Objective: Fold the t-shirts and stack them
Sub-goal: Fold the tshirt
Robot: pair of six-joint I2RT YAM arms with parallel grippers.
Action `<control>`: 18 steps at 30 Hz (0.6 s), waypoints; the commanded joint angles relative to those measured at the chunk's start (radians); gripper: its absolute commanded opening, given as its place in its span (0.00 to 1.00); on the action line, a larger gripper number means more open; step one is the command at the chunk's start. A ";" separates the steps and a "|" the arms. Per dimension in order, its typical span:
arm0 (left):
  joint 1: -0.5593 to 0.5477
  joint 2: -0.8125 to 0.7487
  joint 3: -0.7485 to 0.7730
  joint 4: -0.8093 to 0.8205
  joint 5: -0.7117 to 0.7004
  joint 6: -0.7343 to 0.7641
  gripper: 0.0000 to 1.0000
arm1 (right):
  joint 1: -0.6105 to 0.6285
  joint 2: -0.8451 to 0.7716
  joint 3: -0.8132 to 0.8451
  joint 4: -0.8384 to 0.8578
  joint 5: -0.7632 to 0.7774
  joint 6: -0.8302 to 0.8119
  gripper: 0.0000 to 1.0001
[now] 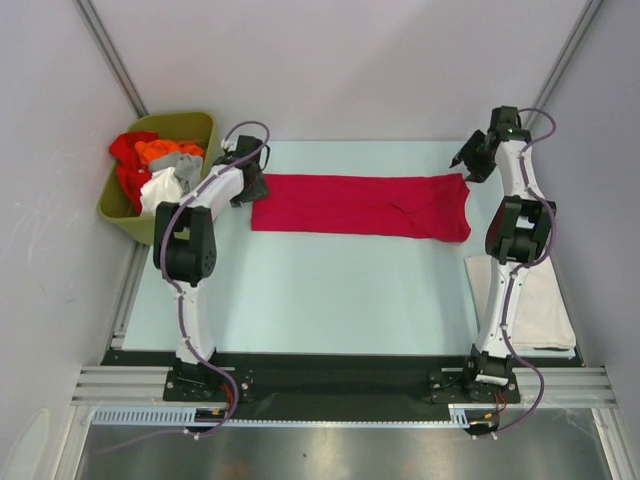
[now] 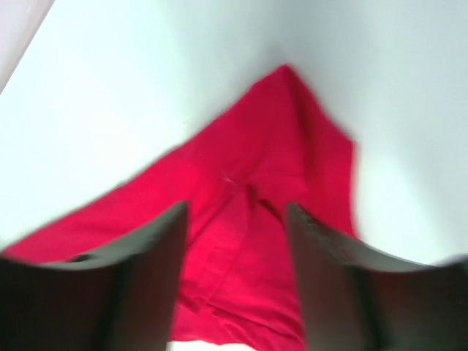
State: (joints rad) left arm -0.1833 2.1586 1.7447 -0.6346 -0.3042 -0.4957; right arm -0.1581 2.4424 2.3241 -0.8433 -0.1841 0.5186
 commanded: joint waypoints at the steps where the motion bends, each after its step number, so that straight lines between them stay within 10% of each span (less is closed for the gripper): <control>1: -0.089 -0.210 -0.033 -0.004 -0.094 0.071 0.64 | -0.024 -0.067 0.039 -0.177 0.135 -0.083 0.66; 9: -0.165 -0.309 -0.137 0.041 0.083 0.132 0.60 | 0.017 -0.589 -0.638 0.024 0.204 -0.146 0.86; 18: -0.157 -0.106 -0.058 0.112 0.355 0.141 0.38 | 0.020 -0.703 -0.993 0.250 0.067 -0.330 0.43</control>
State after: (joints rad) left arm -0.3470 2.0045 1.6329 -0.5385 -0.0471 -0.3740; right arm -0.1284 1.7187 1.3552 -0.6968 -0.0914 0.2722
